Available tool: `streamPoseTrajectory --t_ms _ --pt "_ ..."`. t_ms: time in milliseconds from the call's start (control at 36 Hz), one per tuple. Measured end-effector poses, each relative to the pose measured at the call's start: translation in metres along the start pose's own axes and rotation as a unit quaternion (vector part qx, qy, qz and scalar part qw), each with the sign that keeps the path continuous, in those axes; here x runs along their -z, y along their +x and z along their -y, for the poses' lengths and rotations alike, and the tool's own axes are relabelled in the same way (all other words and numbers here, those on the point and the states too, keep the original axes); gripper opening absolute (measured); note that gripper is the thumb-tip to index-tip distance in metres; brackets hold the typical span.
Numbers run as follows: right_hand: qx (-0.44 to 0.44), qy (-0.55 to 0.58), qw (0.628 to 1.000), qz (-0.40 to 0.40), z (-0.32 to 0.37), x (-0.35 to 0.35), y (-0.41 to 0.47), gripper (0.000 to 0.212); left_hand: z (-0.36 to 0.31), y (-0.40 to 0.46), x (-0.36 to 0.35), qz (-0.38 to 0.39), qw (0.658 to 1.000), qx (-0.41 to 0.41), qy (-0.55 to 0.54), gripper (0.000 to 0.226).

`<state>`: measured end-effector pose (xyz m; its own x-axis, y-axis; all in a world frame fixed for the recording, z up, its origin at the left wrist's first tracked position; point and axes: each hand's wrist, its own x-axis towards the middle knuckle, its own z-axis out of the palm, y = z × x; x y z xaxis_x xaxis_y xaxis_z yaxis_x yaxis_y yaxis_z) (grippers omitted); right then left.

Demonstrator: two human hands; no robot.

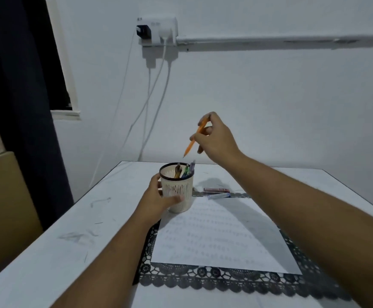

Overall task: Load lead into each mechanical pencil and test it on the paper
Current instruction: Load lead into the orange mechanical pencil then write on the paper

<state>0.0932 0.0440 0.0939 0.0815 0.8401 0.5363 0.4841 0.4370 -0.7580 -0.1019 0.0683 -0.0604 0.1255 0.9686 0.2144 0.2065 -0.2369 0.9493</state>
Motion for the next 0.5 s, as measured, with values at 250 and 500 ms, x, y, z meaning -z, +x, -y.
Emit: streamPoseTrajectory --t_ms 250,500 --pt "-0.018 -0.132 0.989 0.071 -0.018 -0.038 0.010 0.006 0.004 0.003 0.002 0.006 1.000 0.005 0.015 0.079" --pt "-0.035 -0.118 0.988 0.093 -0.027 -0.044 0.012 0.008 0.001 0.001 0.003 0.006 1.000 0.004 0.025 0.079"
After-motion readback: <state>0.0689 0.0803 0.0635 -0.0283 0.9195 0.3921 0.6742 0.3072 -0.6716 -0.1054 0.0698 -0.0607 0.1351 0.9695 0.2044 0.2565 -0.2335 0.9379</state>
